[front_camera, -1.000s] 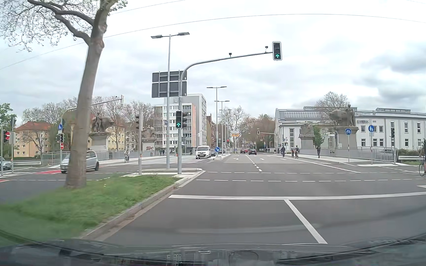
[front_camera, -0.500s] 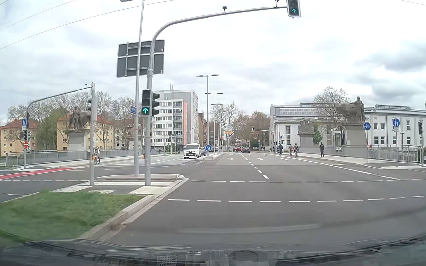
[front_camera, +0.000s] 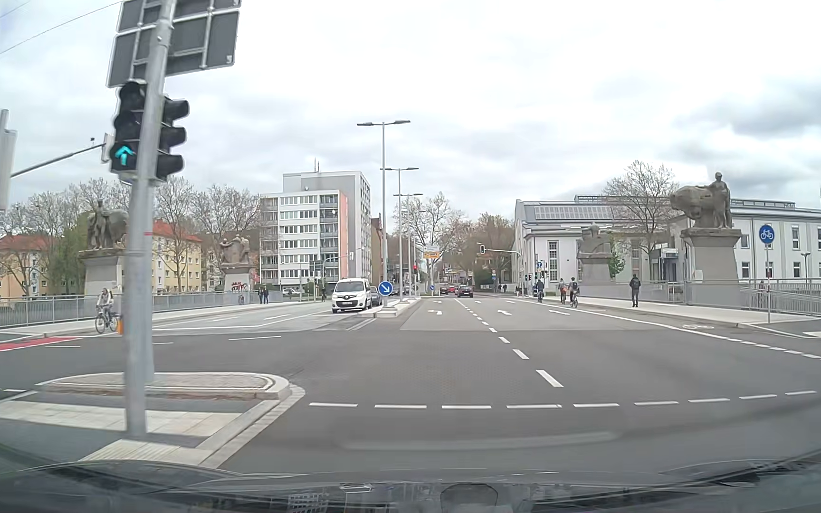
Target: Follow the waypoints while adhering to traffic rules and regulations
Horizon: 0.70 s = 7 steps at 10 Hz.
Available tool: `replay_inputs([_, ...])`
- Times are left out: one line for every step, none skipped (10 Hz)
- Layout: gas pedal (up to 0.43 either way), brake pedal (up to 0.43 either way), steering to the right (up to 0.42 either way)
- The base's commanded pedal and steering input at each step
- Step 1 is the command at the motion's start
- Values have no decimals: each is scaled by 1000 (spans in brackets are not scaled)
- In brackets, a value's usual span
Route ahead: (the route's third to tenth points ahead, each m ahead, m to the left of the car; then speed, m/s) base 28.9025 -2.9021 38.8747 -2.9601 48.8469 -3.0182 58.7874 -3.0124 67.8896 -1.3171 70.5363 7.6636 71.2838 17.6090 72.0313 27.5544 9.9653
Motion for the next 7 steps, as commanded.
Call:
replay_inputs([0, 0, 11])
replay_inputs([0, 0, 9])
replay_inputs([0, 0, 9])
replay_inputs([0, 0, 9])
replay_inputs([0, 0, 9])
replay_inputs([0, 0, 7])
replay_inputs([0, 0, 6])
